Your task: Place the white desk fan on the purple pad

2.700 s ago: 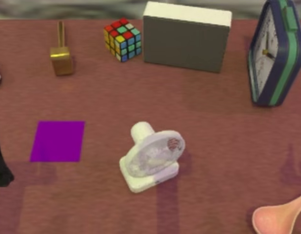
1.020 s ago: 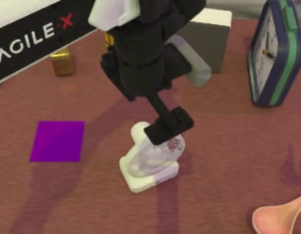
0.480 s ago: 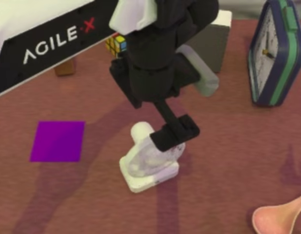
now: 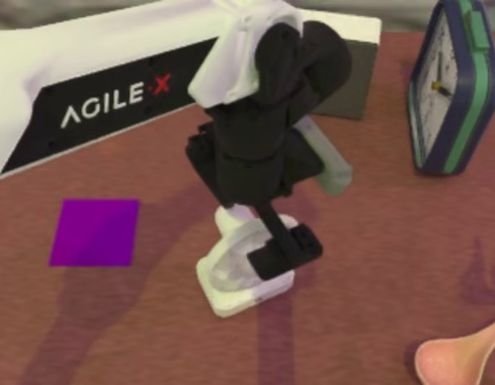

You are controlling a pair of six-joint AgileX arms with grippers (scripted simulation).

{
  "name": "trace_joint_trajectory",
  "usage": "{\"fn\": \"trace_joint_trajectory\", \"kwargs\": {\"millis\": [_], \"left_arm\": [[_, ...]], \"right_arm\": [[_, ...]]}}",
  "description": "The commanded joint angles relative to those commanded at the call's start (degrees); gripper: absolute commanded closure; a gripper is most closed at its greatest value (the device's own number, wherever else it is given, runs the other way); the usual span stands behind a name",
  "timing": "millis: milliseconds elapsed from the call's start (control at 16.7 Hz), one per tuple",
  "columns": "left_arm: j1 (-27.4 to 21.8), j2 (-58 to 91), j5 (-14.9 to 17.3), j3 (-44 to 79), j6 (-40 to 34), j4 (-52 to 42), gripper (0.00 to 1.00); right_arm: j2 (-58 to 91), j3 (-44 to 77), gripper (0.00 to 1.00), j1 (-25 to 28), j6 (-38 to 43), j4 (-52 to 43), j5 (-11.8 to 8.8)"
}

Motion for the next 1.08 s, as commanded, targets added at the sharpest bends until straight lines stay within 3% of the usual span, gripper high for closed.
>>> {"fn": "trace_joint_trajectory", "kwargs": {"millis": [180, 960, 1080], "left_arm": [[0.0, 0.0, 0.0, 0.0, 0.0, 0.0, 0.0], [0.0, 0.0, 0.0, 0.0, 0.0, 0.0, 0.98], [0.0, 0.0, 0.0, 0.0, 0.0, 0.0, 1.0]], "right_arm": [[0.0, 0.0, 0.0, 0.0, 0.0, 0.0, 0.0], [0.0, 0.0, 0.0, 0.0, 0.0, 0.0, 0.0], [0.0, 0.0, 0.0, 0.0, 0.0, 0.0, 0.0]]}}
